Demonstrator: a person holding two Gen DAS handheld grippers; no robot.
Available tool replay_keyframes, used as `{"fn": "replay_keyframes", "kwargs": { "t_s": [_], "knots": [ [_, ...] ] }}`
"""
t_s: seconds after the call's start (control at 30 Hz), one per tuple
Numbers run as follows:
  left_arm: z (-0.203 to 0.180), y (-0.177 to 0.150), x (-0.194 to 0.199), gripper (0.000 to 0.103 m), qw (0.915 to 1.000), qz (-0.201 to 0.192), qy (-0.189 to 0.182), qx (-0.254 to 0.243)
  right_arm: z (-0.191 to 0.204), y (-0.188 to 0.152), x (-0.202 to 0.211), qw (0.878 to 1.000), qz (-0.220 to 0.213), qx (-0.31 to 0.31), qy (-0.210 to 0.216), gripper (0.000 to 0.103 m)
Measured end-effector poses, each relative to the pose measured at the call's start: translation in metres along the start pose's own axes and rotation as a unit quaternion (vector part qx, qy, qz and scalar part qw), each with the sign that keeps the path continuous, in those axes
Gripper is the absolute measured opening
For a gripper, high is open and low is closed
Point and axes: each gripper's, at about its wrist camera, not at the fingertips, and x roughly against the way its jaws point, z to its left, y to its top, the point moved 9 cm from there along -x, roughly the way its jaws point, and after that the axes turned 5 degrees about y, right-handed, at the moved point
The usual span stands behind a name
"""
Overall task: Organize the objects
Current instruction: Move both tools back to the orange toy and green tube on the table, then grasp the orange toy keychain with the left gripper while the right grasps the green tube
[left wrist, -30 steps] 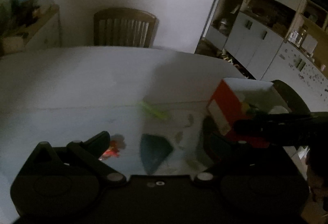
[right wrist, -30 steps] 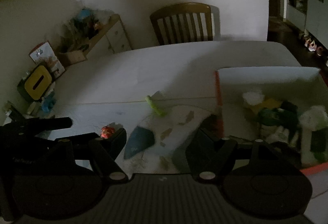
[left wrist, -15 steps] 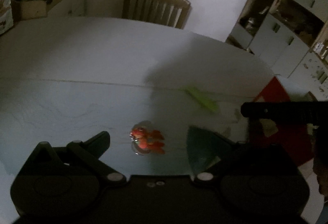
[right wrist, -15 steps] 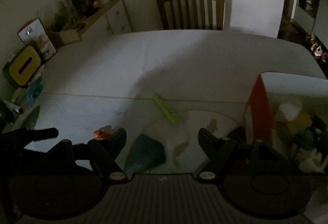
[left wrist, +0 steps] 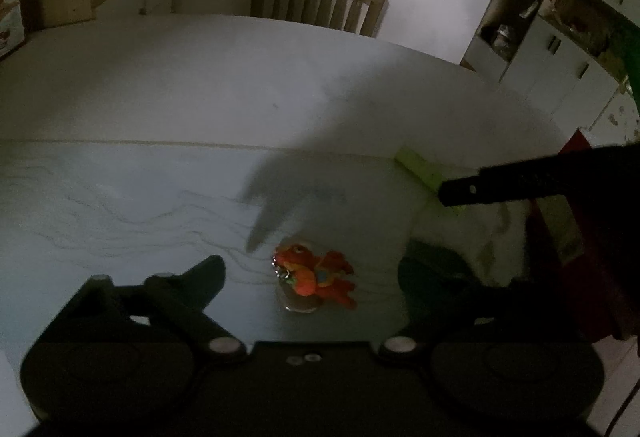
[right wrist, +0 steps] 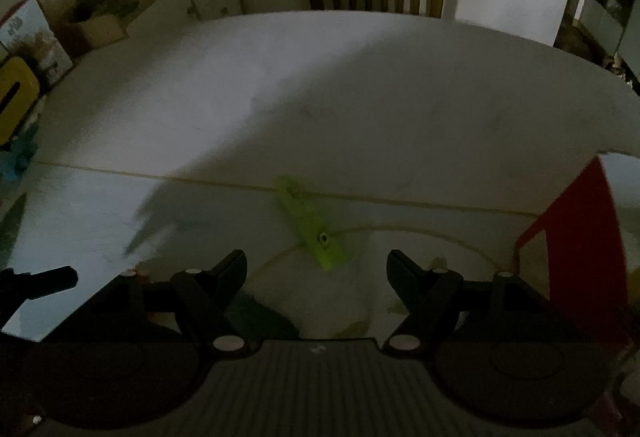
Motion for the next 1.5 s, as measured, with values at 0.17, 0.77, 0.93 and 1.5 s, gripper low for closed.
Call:
{"fn": "replay_keyframes", "kwargs": {
  "t_s": [0.17, 0.77, 0.93, 1.5],
  "knots": [
    [-0.001, -0.003, -0.004, 0.077, 1.0, 0.004, 0.002, -0.006, 0.0, 0.004, -0.015, 1.0, 0.007, 0.009, 0.001, 0.067],
    [-0.004, -0.004, -0.005, 0.04, 0.9996, 0.017, -0.006, -0.023, 0.011, 0.003, -0.031, 0.999, 0.015, 0.037, -0.009, 0.02],
    [-0.003, -0.004, -0.004, 0.038, 0.9995, 0.021, -0.012, -0.019, 0.015, -0.003, -0.026, 0.999, 0.009, 0.038, -0.019, 0.016],
    [-0.015, -0.009, 0.022, 0.036, 0.9988, 0.033, -0.035, 0.002, 0.021, -0.048, 0.045, 0.999, 0.015, -0.011, 0.033, 0.016]
  ]
}}
